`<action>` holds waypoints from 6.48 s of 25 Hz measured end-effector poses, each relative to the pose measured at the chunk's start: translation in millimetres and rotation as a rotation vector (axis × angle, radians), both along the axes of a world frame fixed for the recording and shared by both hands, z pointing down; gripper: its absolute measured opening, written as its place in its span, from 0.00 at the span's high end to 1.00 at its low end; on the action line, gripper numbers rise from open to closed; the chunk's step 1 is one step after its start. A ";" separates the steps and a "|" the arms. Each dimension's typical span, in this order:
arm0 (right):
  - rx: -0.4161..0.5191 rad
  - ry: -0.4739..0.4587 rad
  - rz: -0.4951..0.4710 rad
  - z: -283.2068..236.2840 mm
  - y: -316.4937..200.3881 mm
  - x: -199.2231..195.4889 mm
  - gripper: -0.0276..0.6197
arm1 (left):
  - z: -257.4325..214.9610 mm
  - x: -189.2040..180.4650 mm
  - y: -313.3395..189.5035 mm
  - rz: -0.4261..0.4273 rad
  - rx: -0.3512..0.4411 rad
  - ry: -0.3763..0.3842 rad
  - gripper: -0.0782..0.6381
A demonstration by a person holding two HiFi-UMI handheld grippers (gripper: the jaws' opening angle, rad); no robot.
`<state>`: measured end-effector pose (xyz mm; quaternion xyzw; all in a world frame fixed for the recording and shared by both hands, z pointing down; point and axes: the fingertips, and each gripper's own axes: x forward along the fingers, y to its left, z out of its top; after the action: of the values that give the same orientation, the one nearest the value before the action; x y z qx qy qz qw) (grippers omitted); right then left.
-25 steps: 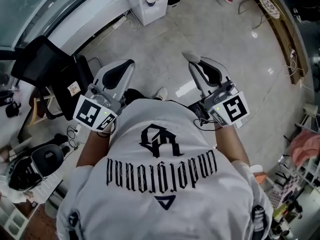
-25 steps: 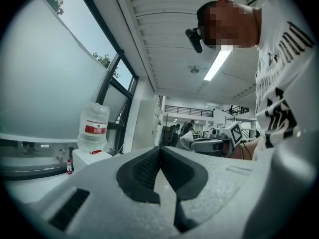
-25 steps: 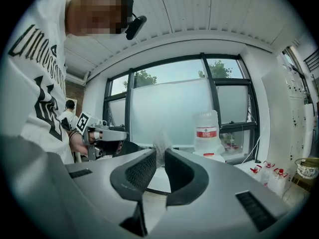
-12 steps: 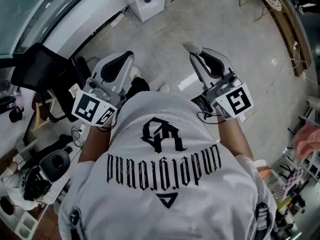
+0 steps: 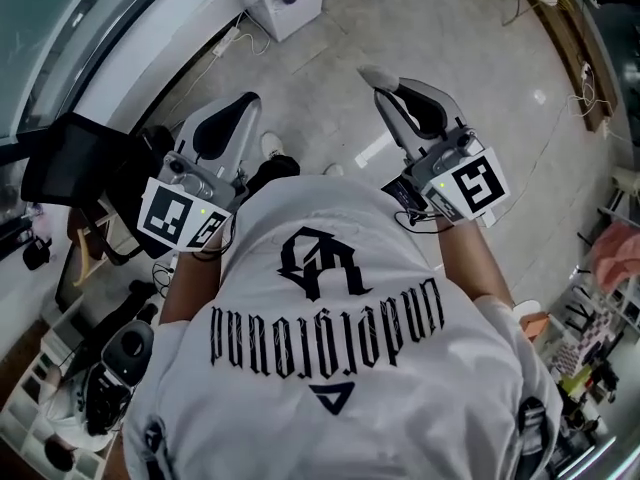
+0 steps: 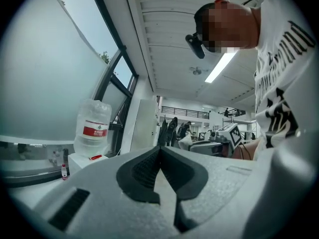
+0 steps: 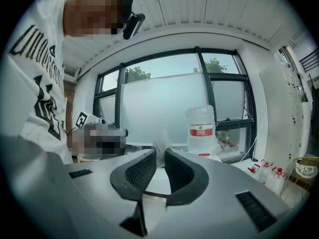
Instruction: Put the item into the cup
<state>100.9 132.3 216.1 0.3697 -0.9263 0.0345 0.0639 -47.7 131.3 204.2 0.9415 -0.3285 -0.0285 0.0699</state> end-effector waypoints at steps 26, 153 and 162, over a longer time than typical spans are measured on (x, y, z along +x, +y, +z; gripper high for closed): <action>-0.039 0.035 0.091 10.1 -91.6 -104.6 0.87 | 19.4 -102.2 -104.1 0.099 -0.062 0.004 0.87; -0.557 0.387 -0.093 537.6 -475.9 -62.4 0.87 | 453.7 16.1 -431.9 -0.008 -0.371 -0.298 0.87; -0.580 0.406 -0.072 555.2 -489.0 -69.5 0.87 | 449.9 21.5 -429.8 0.005 -0.352 -0.296 0.87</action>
<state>31.4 -356.7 771.2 0.3028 -0.8588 0.2195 0.3501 -26.2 -298.4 654.2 0.9096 -0.3327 0.1677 0.1841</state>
